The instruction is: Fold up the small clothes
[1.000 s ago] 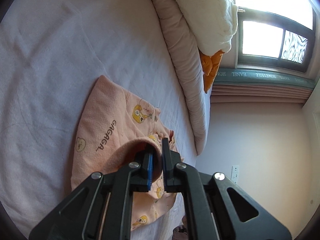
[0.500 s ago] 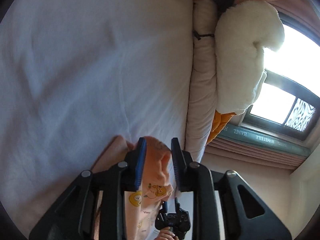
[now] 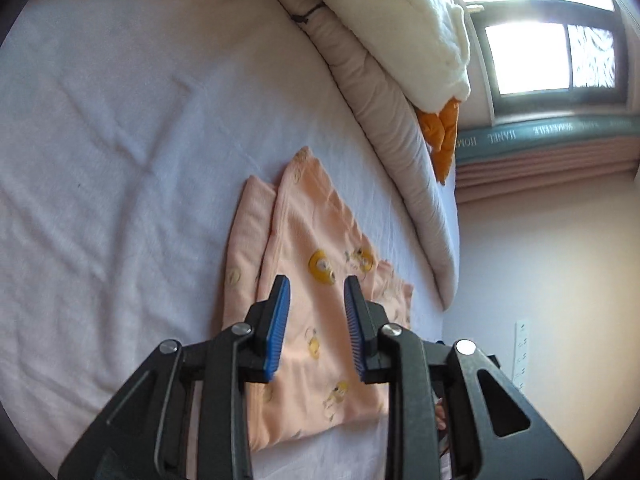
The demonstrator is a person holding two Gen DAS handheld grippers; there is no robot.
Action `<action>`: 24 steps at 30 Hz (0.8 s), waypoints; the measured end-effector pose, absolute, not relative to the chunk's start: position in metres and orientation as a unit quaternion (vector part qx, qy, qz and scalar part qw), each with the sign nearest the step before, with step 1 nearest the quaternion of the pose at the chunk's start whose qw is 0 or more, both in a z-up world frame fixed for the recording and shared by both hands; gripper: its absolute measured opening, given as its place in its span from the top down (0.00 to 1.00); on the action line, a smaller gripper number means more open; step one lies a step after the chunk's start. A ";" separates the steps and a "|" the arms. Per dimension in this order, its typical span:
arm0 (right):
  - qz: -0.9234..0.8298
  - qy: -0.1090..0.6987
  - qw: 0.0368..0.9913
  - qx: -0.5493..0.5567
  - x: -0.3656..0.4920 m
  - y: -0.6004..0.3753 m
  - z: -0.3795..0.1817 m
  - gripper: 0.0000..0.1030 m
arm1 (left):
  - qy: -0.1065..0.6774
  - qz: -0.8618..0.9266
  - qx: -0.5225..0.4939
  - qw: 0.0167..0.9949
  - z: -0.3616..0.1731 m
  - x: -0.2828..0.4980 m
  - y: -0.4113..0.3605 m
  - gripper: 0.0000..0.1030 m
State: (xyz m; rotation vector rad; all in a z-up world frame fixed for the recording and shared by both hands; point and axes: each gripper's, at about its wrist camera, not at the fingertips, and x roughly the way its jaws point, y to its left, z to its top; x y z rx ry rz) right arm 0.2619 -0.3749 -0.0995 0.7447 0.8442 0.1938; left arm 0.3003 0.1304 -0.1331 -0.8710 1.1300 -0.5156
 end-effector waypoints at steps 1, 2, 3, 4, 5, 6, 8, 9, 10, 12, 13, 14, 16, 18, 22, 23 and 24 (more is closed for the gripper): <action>0.091 0.404 0.848 0.332 0.252 -0.372 -0.100 0.61 | 0.514 -0.240 -0.383 0.729 -0.134 0.291 0.131 0.75; 0.092 0.409 0.851 0.315 0.244 -0.370 -0.100 0.61 | 0.514 -0.247 -0.378 0.730 -0.136 0.281 0.132 0.75; 0.095 0.414 0.854 0.300 0.237 -0.368 -0.101 0.61 | 0.513 -0.253 -0.376 0.729 -0.141 0.274 0.134 0.75; 0.096 0.419 0.856 0.287 0.231 -0.365 -0.103 0.61 | 0.515 -0.258 -0.374 0.727 -0.143 0.271 0.131 0.75; 0.096 0.424 0.857 0.275 0.226 -0.363 -0.105 0.61 | 0.518 -0.262 -0.371 0.725 -0.146 0.265 0.131 0.75; 0.097 0.427 0.858 0.269 0.223 -0.359 -0.107 0.61 | 0.521 -0.265 -0.368 0.723 -0.148 0.260 0.129 0.75; 0.100 0.434 0.855 0.264 0.220 -0.356 -0.112 0.61 | 0.526 -0.271 -0.368 0.717 -0.154 0.255 0.125 0.75; 0.101 0.437 0.854 0.263 0.219 -0.354 -0.114 0.61 | 0.527 -0.277 -0.369 0.714 -0.155 0.253 0.123 0.75; 0.103 0.440 0.853 0.263 0.217 -0.353 -0.116 0.61 | 0.528 -0.280 -0.367 0.713 -0.156 0.252 0.121 0.74; 0.103 0.445 0.852 0.258 0.215 -0.348 -0.118 0.61 | 0.530 -0.258 -0.357 0.724 -0.157 0.254 0.119 0.75; 0.100 0.446 0.852 0.254 0.214 -0.346 -0.119 0.61 | 0.527 -0.255 -0.363 0.724 -0.159 0.255 0.120 0.75; 0.101 0.447 0.852 0.254 0.213 -0.346 -0.120 0.61 | 0.525 -0.255 -0.373 0.721 -0.161 0.257 0.123 0.75; 0.101 0.446 0.852 0.255 0.210 -0.347 -0.120 0.61 | 0.526 -0.256 -0.378 0.718 -0.163 0.259 0.126 0.75; 0.097 0.444 0.853 0.256 0.208 -0.347 -0.121 0.61 | 0.529 -0.252 -0.369 0.721 -0.161 0.258 0.127 0.75; 0.093 0.439 0.853 0.268 0.204 -0.352 -0.122 0.61 | 0.519 -0.242 -0.373 0.730 -0.159 0.252 0.137 0.73; 0.094 0.439 0.853 0.268 0.203 -0.352 -0.122 0.61 | 0.516 -0.239 -0.370 0.735 -0.159 0.250 0.142 0.73; 0.097 0.439 0.853 0.267 0.202 -0.351 -0.121 0.61 | 0.516 -0.236 -0.369 0.736 -0.159 0.249 0.145 0.73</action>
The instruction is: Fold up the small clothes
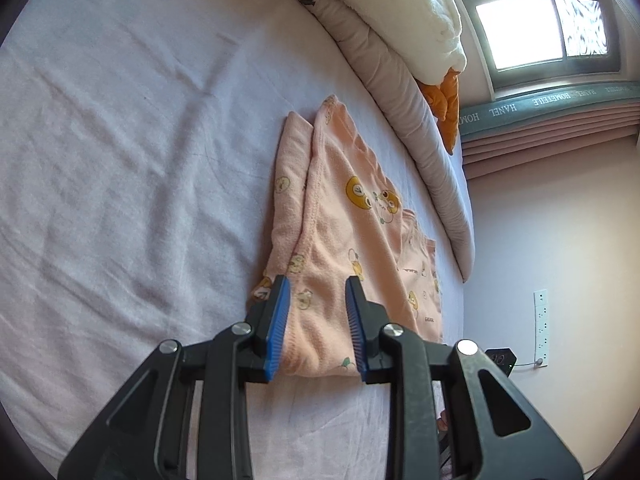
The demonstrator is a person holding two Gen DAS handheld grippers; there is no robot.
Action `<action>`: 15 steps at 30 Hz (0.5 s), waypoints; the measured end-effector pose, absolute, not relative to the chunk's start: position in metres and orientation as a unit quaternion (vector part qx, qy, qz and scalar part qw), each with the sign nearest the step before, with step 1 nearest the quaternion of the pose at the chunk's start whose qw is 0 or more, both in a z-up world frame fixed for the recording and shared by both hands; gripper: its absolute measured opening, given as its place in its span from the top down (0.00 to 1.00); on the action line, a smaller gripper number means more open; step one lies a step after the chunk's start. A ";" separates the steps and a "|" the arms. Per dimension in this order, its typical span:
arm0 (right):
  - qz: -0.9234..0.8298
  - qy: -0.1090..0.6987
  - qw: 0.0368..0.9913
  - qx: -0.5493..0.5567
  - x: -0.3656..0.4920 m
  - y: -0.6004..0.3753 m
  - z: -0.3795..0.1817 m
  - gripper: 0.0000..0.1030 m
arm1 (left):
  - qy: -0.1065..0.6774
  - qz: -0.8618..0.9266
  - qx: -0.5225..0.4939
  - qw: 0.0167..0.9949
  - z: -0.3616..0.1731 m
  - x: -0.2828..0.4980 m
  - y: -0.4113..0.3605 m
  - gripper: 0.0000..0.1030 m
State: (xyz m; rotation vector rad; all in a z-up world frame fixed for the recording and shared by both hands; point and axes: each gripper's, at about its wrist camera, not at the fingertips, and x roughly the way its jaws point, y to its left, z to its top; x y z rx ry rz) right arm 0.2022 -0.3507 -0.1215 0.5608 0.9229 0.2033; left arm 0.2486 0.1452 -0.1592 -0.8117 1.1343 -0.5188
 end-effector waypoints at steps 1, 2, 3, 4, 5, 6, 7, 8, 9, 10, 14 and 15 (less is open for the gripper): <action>0.098 0.439 0.853 0.264 0.201 -0.350 -0.121 0.61 | 0.518 -0.238 -0.372 0.733 -0.160 0.248 0.147 0.73; 0.100 0.440 0.853 0.262 0.201 -0.349 -0.121 0.61 | 0.520 -0.242 -0.373 0.729 -0.162 0.247 0.148 0.73; 0.102 0.440 0.853 0.261 0.201 -0.348 -0.121 0.61 | 0.522 -0.244 -0.373 0.727 -0.163 0.247 0.147 0.73; 0.104 0.440 0.852 0.262 0.201 -0.346 -0.122 0.61 | 0.522 -0.250 -0.373 0.725 -0.164 0.246 0.146 0.73; 0.107 0.442 0.851 0.264 0.202 -0.345 -0.123 0.61 | 0.520 -0.258 -0.374 0.723 -0.164 0.244 0.144 0.75; 0.113 0.443 0.849 0.266 0.202 -0.344 -0.124 0.61 | 0.518 -0.267 -0.371 0.723 -0.163 0.243 0.142 0.75; 0.122 0.444 0.846 0.267 0.203 -0.341 -0.124 0.61 | 0.518 -0.273 -0.366 0.723 -0.162 0.243 0.137 0.75; 0.131 0.448 0.844 0.265 0.204 -0.338 -0.126 0.61 | 0.520 -0.279 -0.361 0.722 -0.162 0.242 0.134 0.75; 0.134 0.451 0.843 0.261 0.205 -0.335 -0.126 0.61 | 0.521 -0.283 -0.358 0.721 -0.161 0.241 0.131 0.76; 0.134 0.451 0.844 0.258 0.205 -0.334 -0.127 0.62 | 0.516 -0.291 -0.358 0.722 -0.160 0.241 0.130 0.80; 0.145 0.433 0.848 0.270 0.202 -0.338 -0.124 0.72 | 0.504 -0.307 -0.365 0.720 -0.159 0.241 0.131 0.88; 0.150 0.427 0.849 0.274 0.201 -0.340 -0.122 0.72 | 0.505 -0.313 -0.368 0.715 -0.161 0.242 0.130 0.88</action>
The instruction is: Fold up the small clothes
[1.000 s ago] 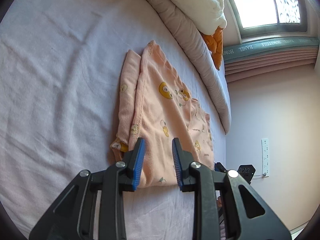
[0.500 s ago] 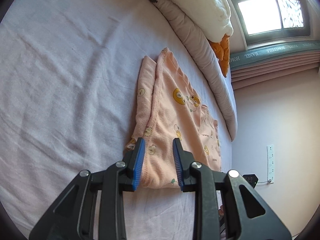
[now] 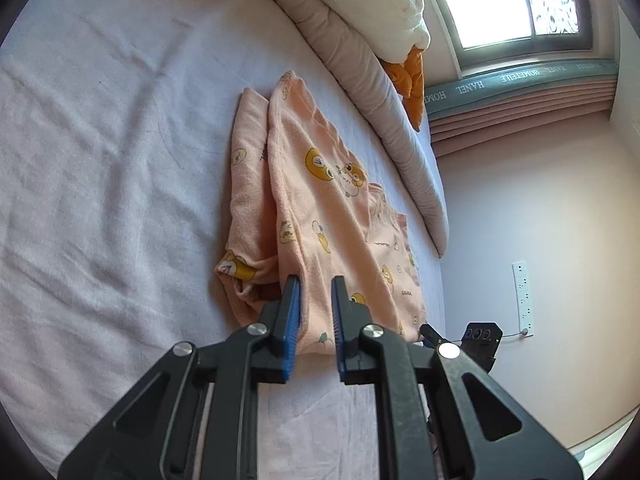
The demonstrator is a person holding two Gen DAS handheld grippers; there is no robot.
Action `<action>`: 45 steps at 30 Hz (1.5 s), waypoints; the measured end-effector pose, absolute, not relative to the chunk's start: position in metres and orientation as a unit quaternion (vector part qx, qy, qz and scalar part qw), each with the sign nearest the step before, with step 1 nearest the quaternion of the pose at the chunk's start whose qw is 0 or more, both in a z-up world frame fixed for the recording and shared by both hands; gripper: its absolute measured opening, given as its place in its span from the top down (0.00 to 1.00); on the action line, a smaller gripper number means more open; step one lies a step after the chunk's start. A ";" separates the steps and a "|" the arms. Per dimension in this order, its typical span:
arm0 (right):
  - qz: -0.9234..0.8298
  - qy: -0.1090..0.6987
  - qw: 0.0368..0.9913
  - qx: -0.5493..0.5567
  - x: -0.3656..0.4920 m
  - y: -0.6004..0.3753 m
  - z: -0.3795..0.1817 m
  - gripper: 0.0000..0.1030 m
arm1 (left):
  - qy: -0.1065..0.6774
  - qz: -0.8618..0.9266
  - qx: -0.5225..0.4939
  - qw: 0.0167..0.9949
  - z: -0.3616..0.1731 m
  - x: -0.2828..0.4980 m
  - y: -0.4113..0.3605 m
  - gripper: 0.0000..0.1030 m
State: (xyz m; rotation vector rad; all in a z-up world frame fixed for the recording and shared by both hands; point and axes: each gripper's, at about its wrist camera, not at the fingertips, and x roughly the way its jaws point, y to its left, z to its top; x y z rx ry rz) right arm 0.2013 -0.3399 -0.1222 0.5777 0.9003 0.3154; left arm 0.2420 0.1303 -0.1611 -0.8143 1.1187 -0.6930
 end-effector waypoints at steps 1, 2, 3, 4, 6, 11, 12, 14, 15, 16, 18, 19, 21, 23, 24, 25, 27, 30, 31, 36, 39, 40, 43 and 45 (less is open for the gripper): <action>0.154 0.424 0.849 0.276 0.202 -0.340 -0.122 0.72 | 0.508 -0.319 -0.368 0.711 -0.163 0.243 0.129 0.88; 0.155 0.425 0.849 0.274 0.204 -0.339 -0.121 0.72 | 0.512 -0.327 -0.368 0.704 -0.166 0.244 0.127 0.88; 0.155 0.428 0.848 0.271 0.207 -0.338 -0.122 0.72 | 0.518 -0.335 -0.370 0.695 -0.168 0.245 0.124 0.87; 0.152 0.432 0.846 0.272 0.209 -0.337 -0.123 0.72 | 0.522 -0.337 -0.373 0.689 -0.171 0.246 0.121 0.83; 0.147 0.437 0.844 0.273 0.214 -0.335 -0.125 0.72 | 0.535 -0.335 -0.376 0.679 -0.177 0.250 0.116 0.78; 0.128 0.454 0.844 0.255 0.216 -0.331 -0.129 0.95 | 0.569 -0.314 -0.284 0.705 -0.175 0.246 0.102 0.99; 0.122 0.454 0.844 0.259 0.214 -0.335 -0.129 0.95 | 0.574 -0.309 -0.269 0.709 -0.175 0.244 0.102 0.98; 0.109 0.449 0.844 0.273 0.209 -0.347 -0.130 0.97 | 0.580 -0.291 -0.268 0.713 -0.176 0.244 0.111 0.98; 0.101 0.448 0.843 0.282 0.206 -0.355 -0.131 0.97 | 0.579 -0.275 -0.268 0.719 -0.178 0.244 0.119 0.98; 0.099 0.447 0.840 0.291 0.205 -0.361 -0.132 0.97 | 0.580 -0.266 -0.270 0.722 -0.179 0.245 0.126 0.98; 0.101 0.450 0.837 0.294 0.200 -0.362 -0.135 0.97 | 0.580 -0.264 -0.280 0.718 -0.182 0.244 0.137 0.97; 0.100 0.458 0.838 0.281 0.199 -0.359 -0.136 0.97 | 0.578 -0.260 -0.287 0.718 -0.184 0.242 0.140 0.97; 0.084 0.471 0.843 0.248 0.197 -0.351 -0.135 0.97 | 0.567 -0.254 -0.307 0.721 -0.182 0.240 0.151 0.97; 0.068 0.478 0.841 0.243 0.197 -0.354 -0.137 0.97 | 0.561 -0.238 -0.308 0.730 -0.180 0.236 0.161 1.00; 0.058 0.481 0.841 0.239 0.197 -0.355 -0.136 0.97 | 0.558 -0.239 -0.310 0.732 -0.179 0.234 0.165 1.00; 0.027 0.487 0.848 0.208 0.196 -0.355 -0.132 0.97 | 0.555 -0.241 -0.309 0.734 -0.175 0.232 0.165 1.00; -0.057 0.480 0.865 0.135 0.195 -0.357 -0.120 0.97 | 0.541 -0.253 -0.307 0.741 -0.161 0.228 0.163 1.00; -0.017 0.426 0.893 0.147 0.193 -0.356 -0.091 0.97 | 0.511 -0.290 -0.308 0.748 -0.136 0.229 0.149 1.00; 0.003 0.413 0.899 0.143 0.198 -0.350 -0.082 0.95 | 0.506 -0.302 -0.306 0.748 -0.130 0.231 0.141 1.00; 0.044 0.407 0.903 0.130 0.253 -0.328 -0.073 0.79 | 0.519 -0.344 -0.293 0.726 -0.131 0.241 0.090 0.98; 0.038 0.418 0.898 0.129 0.293 -0.328 -0.081 0.57 | 0.538 -0.347 -0.282 0.715 -0.144 0.247 0.068 0.96; 0.034 0.422 0.897 0.127 0.304 -0.328 -0.084 0.57 | 0.542 -0.348 -0.279 0.713 -0.148 0.249 0.064 0.93; 0.024 0.427 0.895 0.127 0.328 -0.328 -0.089 0.57 | 0.550 -0.352 -0.268 0.709 -0.158 0.252 0.054 0.90; 0.024 0.433 0.892 0.126 0.341 -0.329 -0.093 0.57 | 0.556 -0.352 -0.258 0.707 -0.164 0.253 0.050 0.90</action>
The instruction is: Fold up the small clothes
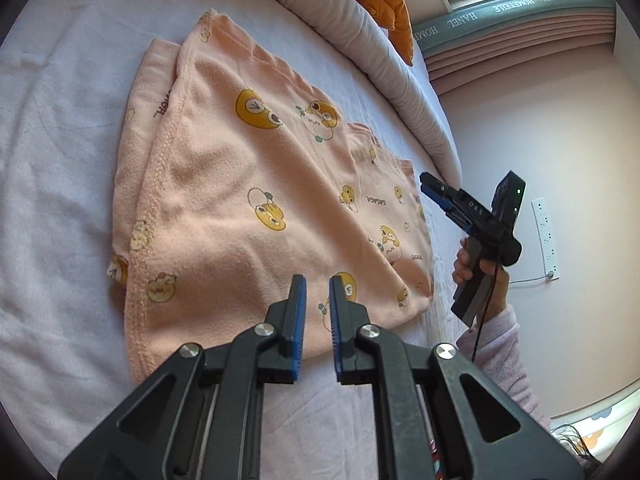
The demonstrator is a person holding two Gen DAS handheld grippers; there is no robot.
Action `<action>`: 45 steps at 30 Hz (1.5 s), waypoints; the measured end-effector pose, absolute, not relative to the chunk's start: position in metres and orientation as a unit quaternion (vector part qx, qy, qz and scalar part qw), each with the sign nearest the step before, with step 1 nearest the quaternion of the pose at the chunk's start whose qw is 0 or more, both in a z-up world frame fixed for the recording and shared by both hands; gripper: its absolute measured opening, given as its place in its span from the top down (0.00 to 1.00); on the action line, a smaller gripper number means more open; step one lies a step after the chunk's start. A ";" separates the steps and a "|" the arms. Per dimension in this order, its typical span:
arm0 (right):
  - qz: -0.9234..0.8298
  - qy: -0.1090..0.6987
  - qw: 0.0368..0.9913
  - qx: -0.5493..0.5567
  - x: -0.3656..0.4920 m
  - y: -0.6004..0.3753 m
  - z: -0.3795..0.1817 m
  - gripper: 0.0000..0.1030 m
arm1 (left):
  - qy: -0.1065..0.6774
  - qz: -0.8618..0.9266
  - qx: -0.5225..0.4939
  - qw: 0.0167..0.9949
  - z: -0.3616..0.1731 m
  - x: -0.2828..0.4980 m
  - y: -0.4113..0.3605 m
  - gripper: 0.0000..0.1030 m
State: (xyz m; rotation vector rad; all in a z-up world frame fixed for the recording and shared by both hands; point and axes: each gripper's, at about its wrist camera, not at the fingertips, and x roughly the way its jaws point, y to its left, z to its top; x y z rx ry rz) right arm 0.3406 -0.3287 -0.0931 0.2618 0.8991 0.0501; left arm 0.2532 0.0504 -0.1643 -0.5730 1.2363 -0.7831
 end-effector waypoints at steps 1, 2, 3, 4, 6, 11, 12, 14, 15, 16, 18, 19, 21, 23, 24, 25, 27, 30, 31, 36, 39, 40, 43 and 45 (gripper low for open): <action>0.021 0.438 0.890 0.122 0.347 -0.329 -0.095 0.57 | 0.561 -0.350 -0.250 0.707 -0.168 0.253 0.049 0.90; 0.020 0.443 0.889 0.116 0.352 -0.328 -0.098 0.57 | 0.565 -0.347 -0.243 0.708 -0.171 0.254 0.048 0.90; 0.021 0.450 0.886 0.108 0.356 -0.327 -0.100 0.57 | 0.569 -0.345 -0.240 0.707 -0.174 0.254 0.048 0.90; 0.022 0.459 0.882 0.102 0.360 -0.326 -0.103 0.58 | 0.571 -0.344 -0.241 0.706 -0.177 0.255 0.050 0.90; 0.041 0.468 0.878 0.096 0.364 -0.324 -0.106 0.88 | 0.571 -0.343 -0.247 0.703 -0.181 0.255 0.055 0.90; 0.057 0.456 0.887 0.043 0.360 -0.310 -0.097 0.97 | 0.569 -0.342 -0.246 0.706 -0.181 0.253 0.062 0.90; 0.044 0.454 0.890 0.029 0.362 -0.310 -0.097 0.97 | 0.570 -0.340 -0.245 0.707 -0.182 0.252 0.065 0.90; 0.005 0.449 0.893 0.015 0.366 -0.317 -0.095 0.97 | 0.573 -0.335 -0.244 0.707 -0.184 0.252 0.068 0.90; -0.010 0.448 0.894 0.016 0.368 -0.321 -0.095 0.97 | 0.574 -0.334 -0.245 0.707 -0.184 0.250 0.070 0.90; -0.017 0.447 0.894 0.020 0.371 -0.325 -0.095 0.97 | 0.574 -0.334 -0.245 0.706 -0.185 0.250 0.071 0.90; -0.028 0.453 0.891 0.012 0.375 -0.326 -0.098 0.97 | 0.576 -0.331 -0.246 0.706 -0.185 0.250 0.073 0.91; -0.041 0.457 0.888 -0.002 0.376 -0.325 -0.101 0.97 | 0.577 -0.329 -0.249 0.705 -0.186 0.249 0.074 0.91; -0.047 0.463 0.885 0.003 0.378 -0.325 -0.107 0.97 | 0.578 -0.328 -0.257 0.702 -0.187 0.249 0.077 0.91; -0.057 0.465 0.883 0.011 0.376 -0.325 -0.107 0.97 | 0.578 -0.327 -0.261 0.701 -0.185 0.249 0.079 0.91; -0.059 0.462 0.885 0.018 0.373 -0.326 -0.104 0.97 | 0.576 -0.328 -0.259 0.703 -0.180 0.249 0.078 0.90; -0.061 0.451 0.890 0.029 0.365 -0.328 -0.098 0.97 | 0.571 -0.332 -0.256 0.706 -0.175 0.249 0.077 0.90; -0.045 0.417 0.905 0.065 0.346 -0.330 -0.080 0.97 | 0.557 -0.344 -0.260 0.709 -0.164 0.252 0.074 0.89; 0.032 0.403 0.911 0.087 0.311 -0.317 -0.068 0.97 | 0.541 -0.352 -0.261 0.718 -0.153 0.264 0.064 0.85; 0.054 0.411 0.907 0.078 0.303 -0.306 -0.070 0.97 | 0.536 -0.349 -0.256 0.725 -0.151 0.270 0.059 0.84; 0.109 0.452 0.886 -0.006 0.259 -0.264 -0.096 0.97 | 0.527 -0.306 -0.239 0.756 -0.155 0.298 0.046 0.84; 0.092 0.475 0.874 -0.053 0.242 -0.257 -0.116 0.97 | 0.535 -0.245 -0.215 0.779 -0.168 0.307 0.051 0.92; 0.091 0.470 0.877 -0.048 0.236 -0.262 -0.118 0.97 | 0.536 -0.237 -0.221 0.779 -0.172 0.309 0.056 1.00; 0.088 0.478 0.874 -0.006 0.224 -0.276 -0.120 0.97 | 0.529 -0.226 -0.234 0.784 -0.177 0.313 0.072 0.97; 0.093 0.485 0.869 0.006 0.217 -0.282 -0.122 0.97 | 0.533 -0.228 -0.243 0.778 -0.176 0.312 0.077 0.98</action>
